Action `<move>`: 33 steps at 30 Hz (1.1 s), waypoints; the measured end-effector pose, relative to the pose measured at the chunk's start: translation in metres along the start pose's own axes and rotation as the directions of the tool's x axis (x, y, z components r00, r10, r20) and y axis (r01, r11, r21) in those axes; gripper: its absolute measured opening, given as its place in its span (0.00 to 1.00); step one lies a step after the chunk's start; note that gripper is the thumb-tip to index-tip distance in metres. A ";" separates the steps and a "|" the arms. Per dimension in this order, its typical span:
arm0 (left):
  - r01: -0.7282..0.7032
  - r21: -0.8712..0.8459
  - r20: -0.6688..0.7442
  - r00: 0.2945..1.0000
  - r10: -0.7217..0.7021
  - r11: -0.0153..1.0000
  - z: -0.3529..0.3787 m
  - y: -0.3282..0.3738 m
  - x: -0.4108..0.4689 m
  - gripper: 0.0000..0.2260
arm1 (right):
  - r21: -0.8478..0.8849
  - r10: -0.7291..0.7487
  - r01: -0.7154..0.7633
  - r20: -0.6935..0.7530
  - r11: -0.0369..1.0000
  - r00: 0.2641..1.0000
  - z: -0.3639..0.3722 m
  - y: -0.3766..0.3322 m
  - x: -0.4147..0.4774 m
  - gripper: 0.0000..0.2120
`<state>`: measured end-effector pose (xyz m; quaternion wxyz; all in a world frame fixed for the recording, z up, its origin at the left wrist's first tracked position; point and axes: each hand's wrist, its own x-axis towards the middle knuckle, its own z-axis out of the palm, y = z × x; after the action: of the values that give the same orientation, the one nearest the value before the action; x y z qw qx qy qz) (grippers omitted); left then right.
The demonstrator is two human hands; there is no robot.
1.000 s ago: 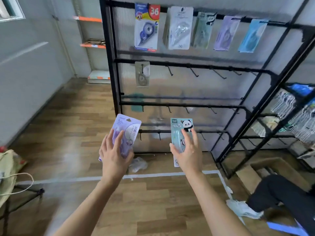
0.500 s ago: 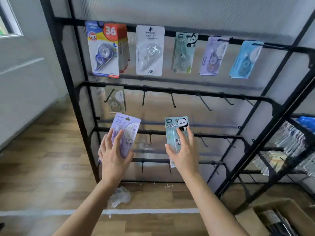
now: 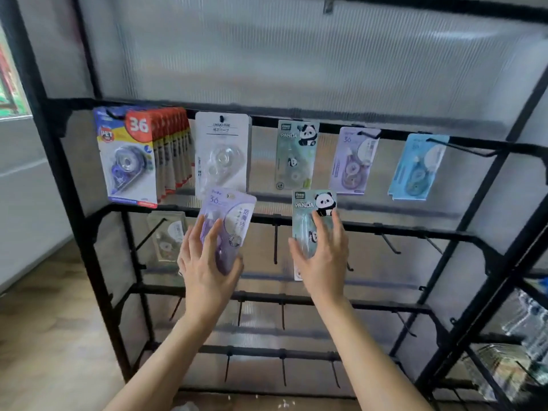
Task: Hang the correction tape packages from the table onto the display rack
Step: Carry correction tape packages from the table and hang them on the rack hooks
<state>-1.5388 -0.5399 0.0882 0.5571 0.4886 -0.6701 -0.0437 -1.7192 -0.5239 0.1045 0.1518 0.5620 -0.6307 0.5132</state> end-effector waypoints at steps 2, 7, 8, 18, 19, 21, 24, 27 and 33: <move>-0.032 -0.014 -0.027 0.999 0.032 0.999 0.005 0.007 0.019 0.29 | 0.000 -0.023 0.023 -0.038 1.000 0.999 0.001 -0.005 0.028 0.27; -0.083 -0.043 -0.067 0.994 0.080 0.996 0.010 0.015 0.051 0.30 | 0.013 -0.112 0.114 -0.088 0.993 0.990 0.006 -0.023 0.085 0.28; -0.089 -0.042 -0.077 0.993 0.086 0.995 0.011 0.014 0.056 0.30 | 0.008 -0.118 0.119 -0.100 0.993 0.988 0.009 -0.027 0.092 0.28; -0.134 -0.009 -0.110 0.985 0.132 0.991 0.014 0.005 0.076 0.30 | -0.099 -0.049 0.044 -0.054 0.994 0.997 0.022 -0.035 0.113 0.29; -0.132 -0.006 -0.110 0.985 0.131 0.991 0.014 0.004 0.076 0.30 | -0.096 -0.050 0.045 -0.052 0.994 0.997 0.023 -0.035 0.112 0.29; -0.124 0.001 -0.107 0.987 0.123 0.992 0.015 0.004 0.076 0.30 | -0.105 -0.056 0.052 -0.033 0.993 0.998 0.026 -0.035 0.111 0.29; -0.120 0.002 -0.102 0.988 0.120 0.993 0.017 0.003 0.074 0.30 | -0.110 -0.048 0.046 -0.018 0.993 0.999 0.032 -0.033 0.112 0.29; -0.120 0.001 -0.109 0.987 0.120 0.993 0.018 0.003 0.074 0.30 | -0.104 -0.024 0.024 0.002 0.994 1.000 0.041 -0.028 0.118 0.29; -0.120 -0.017 -0.126 0.985 0.116 0.993 0.017 0.000 0.072 0.28 | -0.254 0.049 0.001 0.188 0.967 0.981 0.064 -0.021 0.146 0.35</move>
<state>-1.5454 -0.5983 0.1325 0.6057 0.4429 -0.6610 0.0118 -1.7238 -0.6535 0.1995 0.1543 0.5773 -0.7096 0.3734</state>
